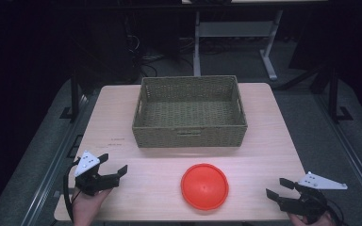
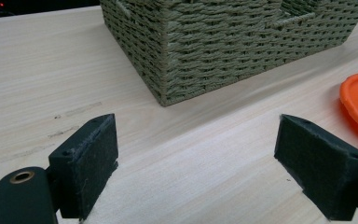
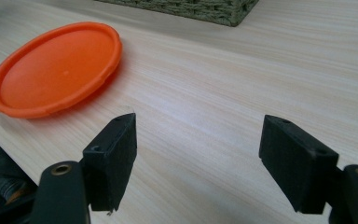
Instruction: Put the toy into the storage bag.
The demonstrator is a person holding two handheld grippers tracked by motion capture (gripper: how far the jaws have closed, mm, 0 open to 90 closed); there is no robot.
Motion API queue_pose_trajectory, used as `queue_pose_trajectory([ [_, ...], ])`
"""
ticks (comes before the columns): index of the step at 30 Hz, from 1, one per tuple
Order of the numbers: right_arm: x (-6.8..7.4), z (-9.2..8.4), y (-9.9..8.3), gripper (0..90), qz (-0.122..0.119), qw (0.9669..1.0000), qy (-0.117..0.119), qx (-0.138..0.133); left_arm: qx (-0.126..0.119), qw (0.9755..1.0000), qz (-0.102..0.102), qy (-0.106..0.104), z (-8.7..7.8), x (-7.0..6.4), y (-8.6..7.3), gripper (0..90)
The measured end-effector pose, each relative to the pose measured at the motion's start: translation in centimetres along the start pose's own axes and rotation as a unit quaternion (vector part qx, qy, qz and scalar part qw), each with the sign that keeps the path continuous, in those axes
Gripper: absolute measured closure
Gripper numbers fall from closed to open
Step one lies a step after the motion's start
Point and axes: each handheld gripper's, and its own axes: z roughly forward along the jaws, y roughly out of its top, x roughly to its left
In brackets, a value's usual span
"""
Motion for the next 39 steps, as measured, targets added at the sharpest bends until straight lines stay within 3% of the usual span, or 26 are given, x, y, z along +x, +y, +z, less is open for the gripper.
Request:
queue_pose_trajectory([
  [10, 0.6, -0.5, 1.3, 26.5, -0.005, 1.0000, 0.003, 0.008, -0.001, 1.0000, -0.009, 0.001, -0.1, 0.2, -0.2, 13.0],
  [21, 3.3, -0.3, 5.4, 26.1, -0.049, 0.9987, 0.014, 0.010, 0.003, 0.9999, -0.006, 0.009, -0.1, 0.5, -0.3, 13.0],
  [27, 5.4, 1.4, 6.9, 26.5, -0.071, 0.9964, 0.037, 0.027, 0.000, 0.9999, -0.003, 0.010, -0.3, 0.4, -0.3, 13.0],
  [30, 6.7, 3.1, 7.5, 26.9, -0.082, 0.9944, 0.051, 0.042, 0.000, 1.0000, -0.001, 0.009, -0.3, 0.3, -0.2, 13.0],
  [39, 7.5, 6.2, 8.3, 30.1, -0.087, 0.9917, 0.059, 0.074, -0.004, 0.9999, 0.003, 0.009, -0.5, 0.2, -0.2, 13.0],
])
